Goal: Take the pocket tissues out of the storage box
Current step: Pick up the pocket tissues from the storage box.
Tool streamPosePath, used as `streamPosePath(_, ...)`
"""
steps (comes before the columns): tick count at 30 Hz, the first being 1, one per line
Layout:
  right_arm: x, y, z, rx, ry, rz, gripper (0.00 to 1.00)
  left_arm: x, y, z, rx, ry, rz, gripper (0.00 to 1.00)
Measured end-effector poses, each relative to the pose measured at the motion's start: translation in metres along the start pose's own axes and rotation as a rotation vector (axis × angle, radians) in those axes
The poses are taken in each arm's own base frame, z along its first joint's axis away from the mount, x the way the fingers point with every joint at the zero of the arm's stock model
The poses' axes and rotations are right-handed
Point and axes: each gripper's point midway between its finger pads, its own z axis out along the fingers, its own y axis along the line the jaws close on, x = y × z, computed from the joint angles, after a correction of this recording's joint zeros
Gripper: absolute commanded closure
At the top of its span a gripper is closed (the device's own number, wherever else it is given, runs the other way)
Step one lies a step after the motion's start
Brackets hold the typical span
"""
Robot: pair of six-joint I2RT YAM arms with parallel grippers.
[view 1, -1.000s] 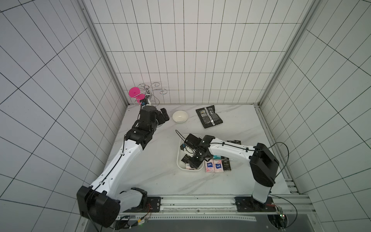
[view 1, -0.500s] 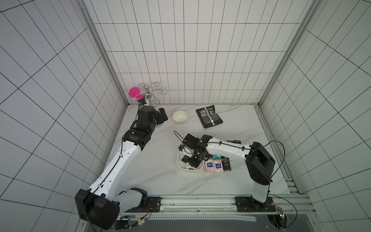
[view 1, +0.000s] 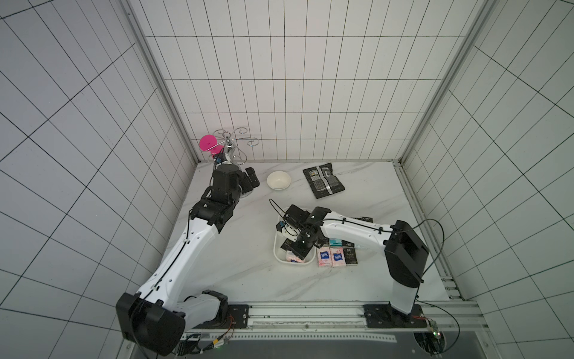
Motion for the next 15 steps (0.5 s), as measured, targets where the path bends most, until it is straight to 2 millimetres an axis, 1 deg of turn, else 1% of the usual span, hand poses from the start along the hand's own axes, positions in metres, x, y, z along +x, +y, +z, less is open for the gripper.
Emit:
streamPosePath(5,-0.011,0.002,-0.029,-0.02,-0.089,0.023,1.0,-0.001,0.002,0.0,-0.004,-0.001,-0.002,0.02)
streamPosePath(12,-0.014,-0.008,-0.035,-0.017,-0.111,0.072,1.0,-0.003,0.003,0.0,-0.006,-0.005,-0.005,0.02)
streamPosePath(15,-0.018,-0.013,-0.042,-0.02,-0.137,0.102,1.0,-0.006,0.002,-0.001,-0.004,-0.011,-0.007,0.01)
